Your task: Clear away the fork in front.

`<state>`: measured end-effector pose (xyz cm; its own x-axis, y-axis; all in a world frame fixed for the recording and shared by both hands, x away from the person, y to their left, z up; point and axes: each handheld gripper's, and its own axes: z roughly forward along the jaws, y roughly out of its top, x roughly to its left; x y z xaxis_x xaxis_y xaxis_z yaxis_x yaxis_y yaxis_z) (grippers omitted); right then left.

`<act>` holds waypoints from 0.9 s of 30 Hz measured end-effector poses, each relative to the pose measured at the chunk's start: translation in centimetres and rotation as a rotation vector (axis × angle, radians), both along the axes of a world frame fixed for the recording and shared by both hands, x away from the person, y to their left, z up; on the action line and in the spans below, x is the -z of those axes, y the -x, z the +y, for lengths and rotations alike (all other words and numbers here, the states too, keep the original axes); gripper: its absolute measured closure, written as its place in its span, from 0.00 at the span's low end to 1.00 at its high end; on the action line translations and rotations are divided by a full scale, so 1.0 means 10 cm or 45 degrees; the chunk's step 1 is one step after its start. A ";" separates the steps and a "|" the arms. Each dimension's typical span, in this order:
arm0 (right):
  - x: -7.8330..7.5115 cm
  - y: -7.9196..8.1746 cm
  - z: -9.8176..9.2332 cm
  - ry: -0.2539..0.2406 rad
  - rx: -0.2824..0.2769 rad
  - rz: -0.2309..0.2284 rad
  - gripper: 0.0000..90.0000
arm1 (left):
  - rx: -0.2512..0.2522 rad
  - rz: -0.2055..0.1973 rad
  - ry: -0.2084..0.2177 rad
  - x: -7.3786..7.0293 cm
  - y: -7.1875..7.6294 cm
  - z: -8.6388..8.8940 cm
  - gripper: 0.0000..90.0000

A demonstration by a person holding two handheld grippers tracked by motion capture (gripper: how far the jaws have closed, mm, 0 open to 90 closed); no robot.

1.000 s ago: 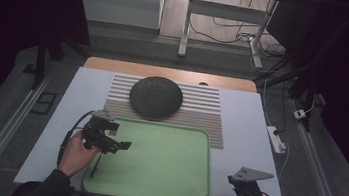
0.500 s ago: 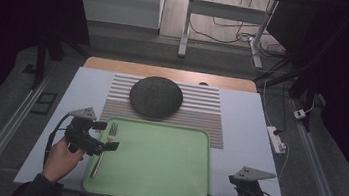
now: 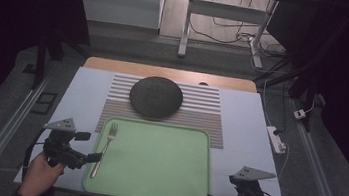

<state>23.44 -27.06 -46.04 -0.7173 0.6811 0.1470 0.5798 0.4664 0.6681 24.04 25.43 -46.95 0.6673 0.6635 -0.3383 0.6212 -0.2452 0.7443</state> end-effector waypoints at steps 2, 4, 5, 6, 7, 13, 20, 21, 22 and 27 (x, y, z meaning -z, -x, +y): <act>0.00 0.00 0.00 -0.001 0.002 0.001 0.00 | -0.020 -0.002 0.003 0.01 0.07 0.05 0.00; 0.00 0.00 0.00 0.000 0.003 0.001 0.00 | -0.042 -0.003 0.002 0.02 0.12 0.10 0.00; 0.00 0.00 0.00 0.001 0.002 0.001 0.00 | -0.050 -0.005 0.002 0.02 0.15 0.13 0.00; 0.00 0.00 0.00 0.003 0.003 0.001 0.00 | -0.058 -0.006 0.001 0.03 0.17 0.15 0.00; 0.00 0.00 0.00 0.004 0.004 0.001 0.00 | -0.068 -0.005 -0.003 0.03 0.19 0.17 0.00; 0.00 -0.01 0.00 0.004 0.009 0.004 0.00 | -0.106 -0.001 -0.025 0.07 0.29 0.26 0.00; 0.01 -0.01 0.00 0.006 0.010 0.008 0.00 | -0.138 0.020 -0.043 0.08 0.36 0.33 0.00; 0.00 -0.01 0.00 0.005 0.011 0.008 0.00 | -0.145 0.024 -0.053 0.08 0.37 0.33 0.00; 0.01 -0.01 0.00 0.006 0.012 0.010 0.00 | -0.147 0.027 -0.066 0.08 0.38 0.34 0.00; 0.01 -0.01 0.01 0.009 0.010 0.010 0.00 | -0.161 0.065 -0.131 0.08 0.43 0.36 0.00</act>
<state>23.51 -26.97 -46.10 -0.7107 0.6878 0.1478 0.5889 0.4667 0.6598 19.74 28.99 -47.78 0.5604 0.7738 -0.2953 0.6879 -0.2362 0.6862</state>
